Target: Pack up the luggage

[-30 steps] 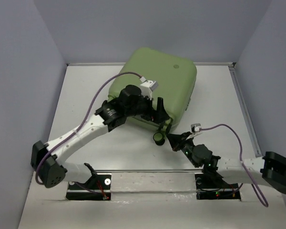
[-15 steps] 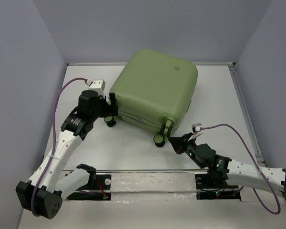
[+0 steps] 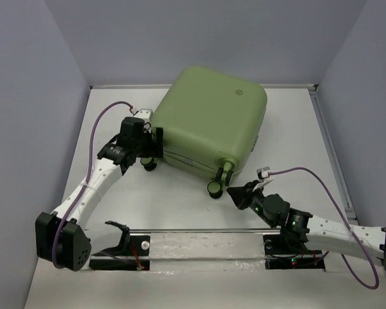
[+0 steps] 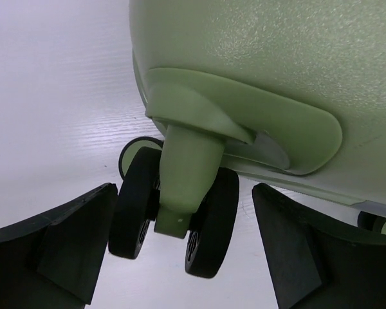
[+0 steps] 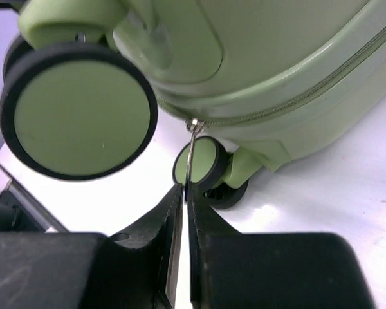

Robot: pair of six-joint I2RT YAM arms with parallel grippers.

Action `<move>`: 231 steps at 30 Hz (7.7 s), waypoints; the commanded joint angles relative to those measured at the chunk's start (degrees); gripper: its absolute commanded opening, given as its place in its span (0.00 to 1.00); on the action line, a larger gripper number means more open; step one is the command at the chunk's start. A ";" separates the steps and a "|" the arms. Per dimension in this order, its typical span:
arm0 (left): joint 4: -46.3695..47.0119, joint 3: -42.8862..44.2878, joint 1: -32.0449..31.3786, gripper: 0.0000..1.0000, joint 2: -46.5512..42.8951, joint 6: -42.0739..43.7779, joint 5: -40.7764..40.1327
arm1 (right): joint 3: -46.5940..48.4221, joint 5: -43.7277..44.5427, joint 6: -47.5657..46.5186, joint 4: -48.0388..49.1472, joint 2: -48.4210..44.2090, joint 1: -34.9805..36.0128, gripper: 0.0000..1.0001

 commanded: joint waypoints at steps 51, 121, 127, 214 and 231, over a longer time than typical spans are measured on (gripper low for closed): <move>33.91 -21.25 -13.34 0.06 -19.35 -25.61 27.95 | 69.34 -67.69 -17.83 -5.65 57.68 -45.41 0.67; 36.04 -16.16 -12.64 0.06 -22.69 -28.97 18.37 | 8.02 -36.23 -17.74 75.99 51.01 -49.37 0.46; 36.48 -16.24 -12.56 0.06 -22.07 -28.62 18.37 | 10.74 -42.03 -14.57 76.42 50.57 -49.37 0.39; 41.27 -27.67 -4.73 0.97 -24.52 -34.17 23.59 | 43.62 -6.09 -12.90 19.66 48.98 -5.60 0.37; 43.59 -40.69 -11.66 0.46 -27.73 -27.83 4.23 | 47.66 -5.64 -21.42 2.61 40.19 -5.60 0.07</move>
